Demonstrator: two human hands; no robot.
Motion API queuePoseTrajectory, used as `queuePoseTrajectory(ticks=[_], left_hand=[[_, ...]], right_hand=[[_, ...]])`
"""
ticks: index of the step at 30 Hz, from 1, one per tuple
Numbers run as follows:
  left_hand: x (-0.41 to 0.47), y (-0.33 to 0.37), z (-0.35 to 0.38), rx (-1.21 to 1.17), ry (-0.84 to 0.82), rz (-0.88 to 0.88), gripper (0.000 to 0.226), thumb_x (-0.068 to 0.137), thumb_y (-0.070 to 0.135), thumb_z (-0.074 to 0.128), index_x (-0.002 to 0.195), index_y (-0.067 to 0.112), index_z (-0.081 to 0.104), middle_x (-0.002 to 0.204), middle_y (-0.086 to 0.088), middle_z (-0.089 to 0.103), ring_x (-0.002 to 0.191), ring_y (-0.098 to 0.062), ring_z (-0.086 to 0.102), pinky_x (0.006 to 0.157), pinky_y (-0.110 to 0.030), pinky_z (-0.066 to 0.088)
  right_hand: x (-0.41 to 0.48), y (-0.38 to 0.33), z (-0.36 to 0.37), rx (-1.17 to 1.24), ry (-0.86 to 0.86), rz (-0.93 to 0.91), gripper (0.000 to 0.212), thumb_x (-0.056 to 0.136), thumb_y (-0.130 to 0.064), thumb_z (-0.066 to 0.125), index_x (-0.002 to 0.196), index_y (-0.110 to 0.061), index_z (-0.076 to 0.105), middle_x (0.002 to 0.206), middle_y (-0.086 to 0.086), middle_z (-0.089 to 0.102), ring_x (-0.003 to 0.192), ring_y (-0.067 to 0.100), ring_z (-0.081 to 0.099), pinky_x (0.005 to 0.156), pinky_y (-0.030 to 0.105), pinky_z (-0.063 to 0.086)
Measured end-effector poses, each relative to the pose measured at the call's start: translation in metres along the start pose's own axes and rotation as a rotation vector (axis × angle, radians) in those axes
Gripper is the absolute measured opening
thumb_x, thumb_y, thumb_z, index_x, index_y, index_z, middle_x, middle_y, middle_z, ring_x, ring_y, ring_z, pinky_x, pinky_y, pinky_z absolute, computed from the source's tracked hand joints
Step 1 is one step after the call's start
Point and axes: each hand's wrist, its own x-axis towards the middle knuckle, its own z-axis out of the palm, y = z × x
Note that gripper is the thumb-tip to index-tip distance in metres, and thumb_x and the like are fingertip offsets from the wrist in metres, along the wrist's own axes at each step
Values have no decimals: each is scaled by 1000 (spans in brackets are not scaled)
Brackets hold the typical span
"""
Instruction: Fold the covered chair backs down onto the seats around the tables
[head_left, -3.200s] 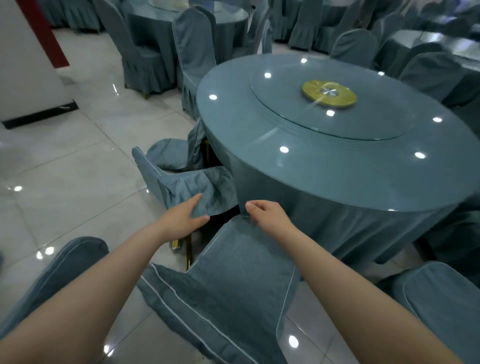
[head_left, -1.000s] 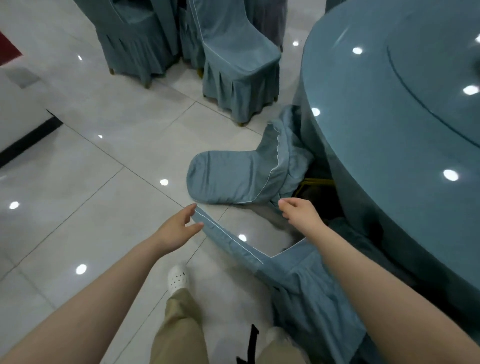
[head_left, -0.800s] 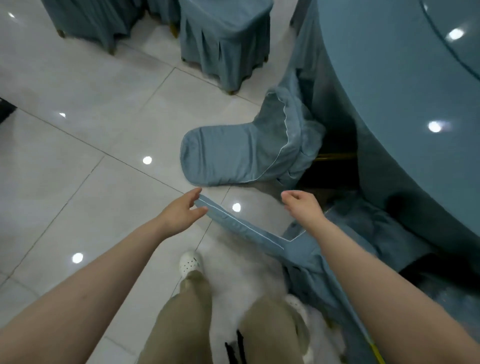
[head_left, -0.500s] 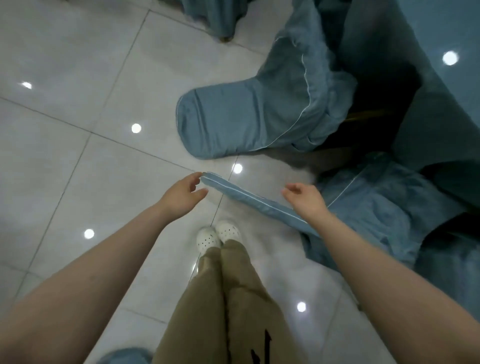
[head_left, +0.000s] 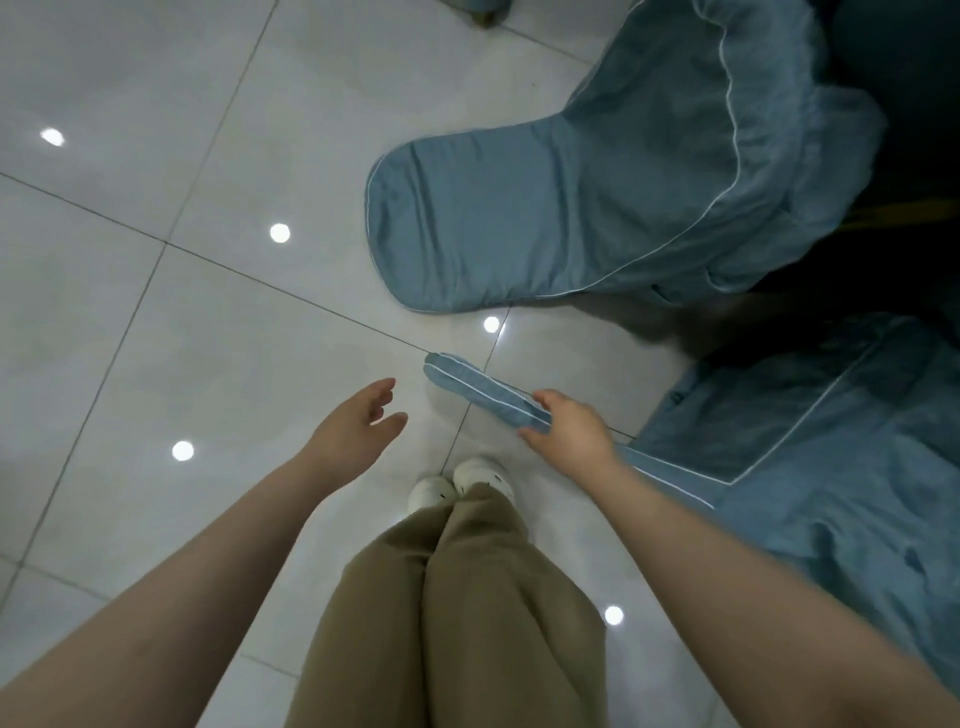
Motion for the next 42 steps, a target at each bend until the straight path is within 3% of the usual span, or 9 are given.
queuePoseTrajectory(ticks=[5, 8, 13, 17, 20, 35, 42], left_hand=[[17, -22, -5, 10, 41, 2, 53, 95, 29, 50, 145, 25, 31, 146, 1, 42, 132, -19, 41, 104, -34, 35], [15, -30, -8, -2, 30, 1, 53, 95, 29, 51, 144, 24, 32, 145, 0, 42, 131, -18, 42, 105, -35, 35], [21, -36, -8, 13, 32, 34, 52, 95, 29, 50, 144, 23, 33, 145, 1, 42, 132, -17, 40, 104, -32, 33], [27, -36, -6, 4, 63, 49, 52, 95, 29, 51, 144, 24, 33, 145, 2, 42, 132, -16, 41, 103, -30, 33], [22, -35, -7, 28, 67, 52, 52, 95, 29, 51, 144, 24, 33, 145, 2, 43, 132, -16, 41, 102, -29, 34], [-70, 45, -53, 157, 12, 110, 59, 91, 23, 59, 143, 26, 34, 145, 1, 42, 131, -17, 43, 101, -32, 38], [-100, 80, -73, 194, 13, 221, 70, 84, 20, 67, 143, 33, 31, 143, 3, 44, 130, -18, 43, 97, -30, 39]], right_hand=[[34, -21, 36, -220, 21, -82, 41, 88, -38, 62, 122, -18, 51, 109, 5, 64, 93, 25, 62, 78, 37, 53], [44, -23, 45, -313, 106, -80, 37, 89, -33, 60, 120, -15, 50, 110, 8, 61, 93, 27, 61, 69, 32, 45], [57, -17, 60, -391, 45, -74, 46, 87, -31, 63, 124, -14, 43, 115, 9, 56, 99, 27, 58, 75, 36, 47], [72, -12, 67, -441, 78, -80, 24, 90, -12, 53, 114, -10, 49, 108, 10, 64, 91, 29, 64, 70, 34, 46], [69, -9, 64, -466, 85, -113, 21, 90, -8, 50, 111, -10, 52, 107, 9, 67, 91, 29, 66, 74, 35, 49], [-64, -1, -30, -372, 157, -215, 24, 86, -30, 56, 108, -22, 50, 92, 1, 65, 76, 22, 62, 62, 30, 40], [-117, -30, -96, -340, 271, -251, 19, 81, -26, 55, 98, -19, 52, 92, 6, 67, 78, 31, 61, 59, 29, 32]])
